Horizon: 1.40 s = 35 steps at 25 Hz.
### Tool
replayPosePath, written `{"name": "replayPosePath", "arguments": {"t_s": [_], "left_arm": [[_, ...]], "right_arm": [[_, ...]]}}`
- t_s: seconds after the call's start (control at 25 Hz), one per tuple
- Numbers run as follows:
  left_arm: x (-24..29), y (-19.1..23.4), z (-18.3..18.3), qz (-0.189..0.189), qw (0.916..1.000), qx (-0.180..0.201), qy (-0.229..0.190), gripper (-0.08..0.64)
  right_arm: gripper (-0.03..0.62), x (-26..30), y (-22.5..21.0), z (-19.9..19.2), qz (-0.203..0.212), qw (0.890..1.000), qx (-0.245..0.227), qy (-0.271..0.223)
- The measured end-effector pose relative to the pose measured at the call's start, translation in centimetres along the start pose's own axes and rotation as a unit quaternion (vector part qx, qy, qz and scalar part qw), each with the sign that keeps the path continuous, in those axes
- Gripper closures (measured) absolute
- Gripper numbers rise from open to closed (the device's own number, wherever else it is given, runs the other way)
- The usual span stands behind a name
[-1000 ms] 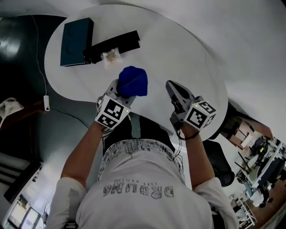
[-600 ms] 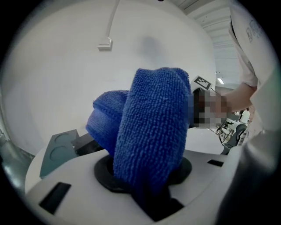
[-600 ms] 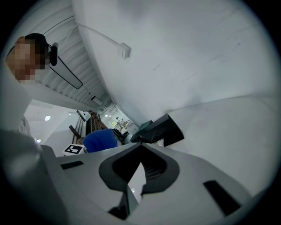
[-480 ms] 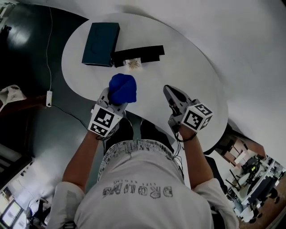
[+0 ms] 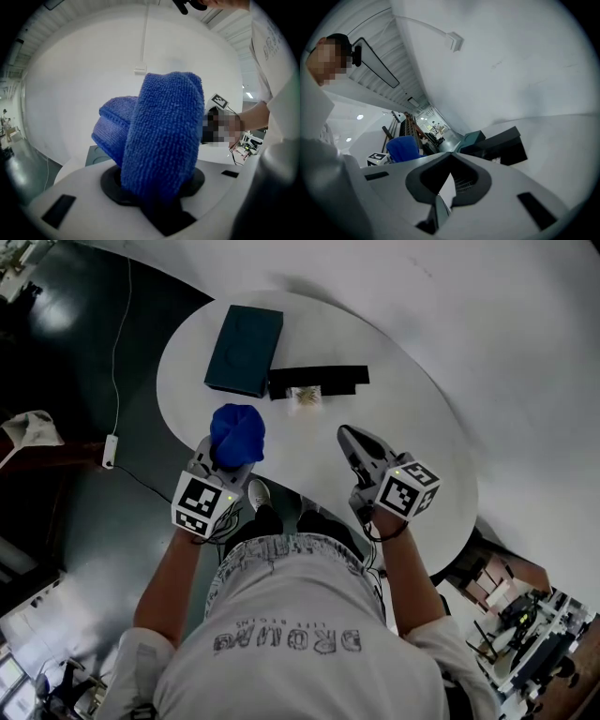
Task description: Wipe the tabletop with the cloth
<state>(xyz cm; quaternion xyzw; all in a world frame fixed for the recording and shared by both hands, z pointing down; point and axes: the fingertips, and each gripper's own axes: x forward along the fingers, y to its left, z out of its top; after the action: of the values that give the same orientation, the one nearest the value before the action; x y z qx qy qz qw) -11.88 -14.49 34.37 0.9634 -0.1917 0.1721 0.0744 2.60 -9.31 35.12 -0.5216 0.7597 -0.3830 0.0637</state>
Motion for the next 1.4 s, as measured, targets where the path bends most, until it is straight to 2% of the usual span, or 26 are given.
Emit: {"name": "replayPosePath", "arguments": {"t_s": [0.36, 0.72, 1.4], "left_arm": [[-3.8, 3.5, -0.2, 0.029, 0.9993, -0.014, -0.015, 0.403], [-5.1, 5.5, -0.3, 0.04, 0.9988, -0.017, -0.022, 0.403], [-4.9, 5.6, 0.1, 0.052, 0.9982, -0.021, -0.022, 0.405]], "right_arm": [[0.586, 2.1, 3.0, 0.4, 0.017, 1.0, -0.01, -0.002], [0.586, 4.3, 5.6, 0.6, 0.041, 0.999, -0.026, 0.002], [0.586, 4.8, 6.8, 0.8, 0.07, 0.995, -0.063, 0.022]]}}
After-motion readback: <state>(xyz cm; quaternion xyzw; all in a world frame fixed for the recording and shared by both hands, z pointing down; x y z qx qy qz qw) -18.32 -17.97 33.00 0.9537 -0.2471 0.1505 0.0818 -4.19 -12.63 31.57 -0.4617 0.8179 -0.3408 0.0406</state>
